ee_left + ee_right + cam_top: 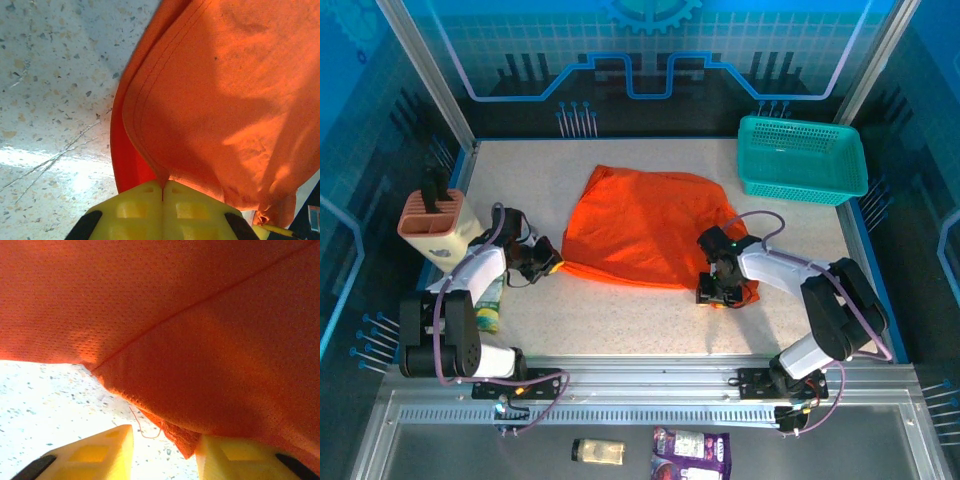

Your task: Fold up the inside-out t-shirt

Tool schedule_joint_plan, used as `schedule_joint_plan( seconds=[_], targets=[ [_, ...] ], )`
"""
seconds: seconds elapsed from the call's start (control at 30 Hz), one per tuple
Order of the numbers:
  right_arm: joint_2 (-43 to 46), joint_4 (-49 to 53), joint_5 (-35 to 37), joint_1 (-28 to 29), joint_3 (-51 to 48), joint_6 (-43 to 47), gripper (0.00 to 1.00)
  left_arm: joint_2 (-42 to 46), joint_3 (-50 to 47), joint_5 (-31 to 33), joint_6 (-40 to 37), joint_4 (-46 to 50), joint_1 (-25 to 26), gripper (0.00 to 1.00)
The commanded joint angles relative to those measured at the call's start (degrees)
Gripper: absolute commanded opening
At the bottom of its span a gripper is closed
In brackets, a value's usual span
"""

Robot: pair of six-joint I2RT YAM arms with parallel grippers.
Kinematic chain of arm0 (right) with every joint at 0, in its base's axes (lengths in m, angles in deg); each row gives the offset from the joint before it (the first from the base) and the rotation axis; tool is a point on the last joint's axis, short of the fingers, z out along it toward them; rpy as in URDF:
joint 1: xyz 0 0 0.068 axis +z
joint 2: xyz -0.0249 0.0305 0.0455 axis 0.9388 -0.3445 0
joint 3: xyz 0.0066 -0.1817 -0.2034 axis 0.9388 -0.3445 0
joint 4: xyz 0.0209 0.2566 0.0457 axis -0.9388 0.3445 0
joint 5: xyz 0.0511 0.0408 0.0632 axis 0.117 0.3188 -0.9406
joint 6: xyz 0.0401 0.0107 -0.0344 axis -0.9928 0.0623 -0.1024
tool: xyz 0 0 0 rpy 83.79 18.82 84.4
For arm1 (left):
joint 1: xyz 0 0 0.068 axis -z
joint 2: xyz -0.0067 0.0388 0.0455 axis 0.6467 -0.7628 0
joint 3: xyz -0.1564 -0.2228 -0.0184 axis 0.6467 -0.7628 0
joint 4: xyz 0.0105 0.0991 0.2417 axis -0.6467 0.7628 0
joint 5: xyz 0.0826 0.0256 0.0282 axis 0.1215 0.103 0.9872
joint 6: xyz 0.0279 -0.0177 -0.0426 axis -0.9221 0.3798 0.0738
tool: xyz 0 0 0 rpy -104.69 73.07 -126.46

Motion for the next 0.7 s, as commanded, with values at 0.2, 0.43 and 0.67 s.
schedule_joint_plan(
  seconds=[0.2, 0.43, 0.67],
  targets=[
    [9.1, -8.4, -7.4, 3.4, -3.0, 5.6, 0.39, -0.3, 1.9, 0.1, -1.0, 1.1, 0.2, 0.00],
    [3.9, -6.8, -19.0, 9.1, -2.4, 12.9, 0.45, -0.2, 1.5, 0.2, -1.5, 1.7, 0.1, 0.00],
    [4.3, 1.1, -17.0, 11.6, 3.5, 14.0, 0.63, 0.1, 1.2, 0.6, -1.5, 1.7, 0.2, 0.00]
  ],
)
